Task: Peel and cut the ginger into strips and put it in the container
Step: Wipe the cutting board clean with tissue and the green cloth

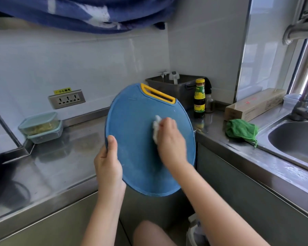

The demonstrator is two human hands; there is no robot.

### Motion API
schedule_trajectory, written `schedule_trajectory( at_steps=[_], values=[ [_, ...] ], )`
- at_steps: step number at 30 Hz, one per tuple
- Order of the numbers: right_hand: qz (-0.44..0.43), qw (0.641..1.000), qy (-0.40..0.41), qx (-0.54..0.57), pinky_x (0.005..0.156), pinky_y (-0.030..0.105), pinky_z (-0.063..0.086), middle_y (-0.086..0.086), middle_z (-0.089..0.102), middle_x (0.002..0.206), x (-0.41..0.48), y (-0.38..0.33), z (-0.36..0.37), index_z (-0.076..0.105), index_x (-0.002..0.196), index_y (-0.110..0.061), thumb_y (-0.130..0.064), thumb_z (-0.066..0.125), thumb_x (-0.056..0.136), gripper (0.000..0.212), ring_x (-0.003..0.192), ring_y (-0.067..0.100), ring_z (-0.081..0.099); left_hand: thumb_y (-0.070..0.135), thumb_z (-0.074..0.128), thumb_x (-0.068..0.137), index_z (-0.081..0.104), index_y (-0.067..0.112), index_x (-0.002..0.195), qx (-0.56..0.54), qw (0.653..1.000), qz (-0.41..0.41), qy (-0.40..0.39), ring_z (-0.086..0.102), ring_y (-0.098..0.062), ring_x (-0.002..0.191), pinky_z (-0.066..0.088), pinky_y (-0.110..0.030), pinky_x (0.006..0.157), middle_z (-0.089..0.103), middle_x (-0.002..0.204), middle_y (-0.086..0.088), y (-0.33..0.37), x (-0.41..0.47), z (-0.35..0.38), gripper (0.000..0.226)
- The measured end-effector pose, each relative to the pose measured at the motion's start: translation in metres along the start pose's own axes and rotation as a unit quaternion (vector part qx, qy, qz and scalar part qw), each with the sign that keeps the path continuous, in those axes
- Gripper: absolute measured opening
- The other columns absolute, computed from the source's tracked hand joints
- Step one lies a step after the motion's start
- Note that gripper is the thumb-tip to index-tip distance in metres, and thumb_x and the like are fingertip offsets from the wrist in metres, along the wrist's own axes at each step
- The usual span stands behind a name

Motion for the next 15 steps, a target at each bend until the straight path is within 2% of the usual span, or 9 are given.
schedule_trajectory(
  at_steps=[2, 3, 5, 7, 9, 12, 14, 15],
  values=[
    [0.19, 0.982, -0.008, 0.008, 0.068, 0.033, 0.033, 0.013, 0.058, 0.109, 0.005, 0.053, -0.009, 0.047, 0.104, -0.009, -0.027, 0.044, 0.099, 0.019, 0.095, 0.036, 0.057, 0.044, 0.054, 0.091, 0.073, 0.027, 0.082, -0.007, 1.0, 0.005, 0.014, 0.06, -0.016, 0.074, 0.051, -0.037, 0.073, 0.07, 0.079, 0.01, 0.005, 0.007, -0.008, 0.027],
    [0.238, 0.971, -0.007, 0.009, 0.07, 0.033, 0.031, 0.015, 0.058, 0.114, 0.006, 0.073, -0.015, 0.047, 0.104, -0.006, -0.028, 0.043, 0.1, 0.022, 0.099, 0.037, 0.056, 0.045, 0.053, 0.092, 0.073, 0.03, 0.08, -0.005, 1.0, 0.006, 0.017, 0.062, -0.016, 0.075, 0.052, -0.038, 0.076, 0.07, 0.079, 0.011, 0.009, 0.011, -0.01, 0.028],
    [0.247, 0.968, 0.031, 0.005, 0.07, 0.032, 0.028, 0.016, 0.057, 0.115, 0.005, 0.089, -0.027, 0.048, 0.102, -0.004, -0.025, 0.042, 0.1, 0.021, 0.1, 0.037, 0.054, 0.046, 0.053, 0.093, 0.073, 0.033, 0.078, 0.002, 1.0, 0.001, 0.024, 0.066, -0.016, 0.083, 0.053, -0.045, 0.084, 0.07, 0.08, 0.013, 0.013, 0.018, -0.012, 0.029],
    [0.188, 0.976, 0.095, 0.055, 0.069, 0.029, 0.028, 0.012, 0.057, 0.107, 0.006, 0.076, -0.036, 0.048, 0.099, -0.007, -0.021, 0.044, 0.1, 0.015, 0.094, 0.032, 0.054, 0.048, 0.051, 0.093, 0.073, 0.033, 0.081, 0.005, 1.0, -0.014, 0.023, 0.067, -0.015, 0.087, 0.053, -0.049, 0.087, 0.071, 0.082, 0.014, 0.012, 0.021, -0.009, 0.029],
    [0.09, 0.982, 0.103, 0.133, 0.068, 0.028, 0.033, 0.006, 0.059, 0.098, 0.006, 0.038, -0.038, 0.05, 0.096, -0.014, -0.021, 0.048, 0.099, 0.007, 0.085, 0.021, 0.054, 0.049, 0.05, 0.093, 0.07, 0.029, 0.091, 0.002, 0.999, -0.028, 0.029, 0.069, -0.015, 0.092, 0.054, -0.046, 0.086, 0.073, 0.094, 0.01, 0.007, 0.02, -0.003, 0.029],
    [-0.061, 0.98, -0.052, 0.18, 0.066, 0.02, 0.04, -0.004, 0.057, 0.091, -0.013, -0.026, -0.02, 0.056, 0.097, -0.019, -0.021, 0.054, 0.096, 0.003, 0.075, 0.005, 0.05, 0.051, 0.049, 0.093, 0.068, 0.023, 0.101, -0.014, 0.998, -0.056, 0.035, 0.069, -0.02, 0.093, 0.054, -0.041, 0.082, 0.073, 0.098, 0.004, -0.003, 0.015, 0.004, 0.035],
    [-0.149, 0.966, -0.119, 0.177, 0.066, 0.022, 0.041, -0.006, 0.051, 0.088, -0.034, -0.055, -0.002, 0.061, 0.1, -0.016, -0.019, 0.056, 0.095, 0.008, 0.071, 0.005, 0.046, 0.049, 0.05, 0.093, 0.066, 0.019, 0.089, -0.025, 0.998, -0.057, 0.027, 0.066, -0.022, 0.09, 0.051, -0.038, 0.078, 0.07, 0.092, -0.002, -0.006, 0.013, 0.006, 0.035],
    [-0.175, 0.961, -0.12, 0.178, 0.065, 0.026, 0.043, -0.004, 0.05, 0.087, -0.042, -0.063, 0.005, 0.063, 0.101, -0.016, -0.018, 0.055, 0.094, 0.01, 0.07, 0.007, 0.046, 0.049, 0.052, 0.092, 0.062, 0.018, 0.079, -0.027, 0.998, -0.055, 0.025, 0.062, -0.023, 0.085, 0.047, -0.039, 0.075, 0.063, 0.085, -0.005, -0.007, 0.012, 0.006, 0.034]
  ],
)
Point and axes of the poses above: each hand's wrist, its own x-axis towards the middle knuckle, its own z-axis out of the palm, y = z × x, the point moved 2 cm from there along x, towards the middle knuckle
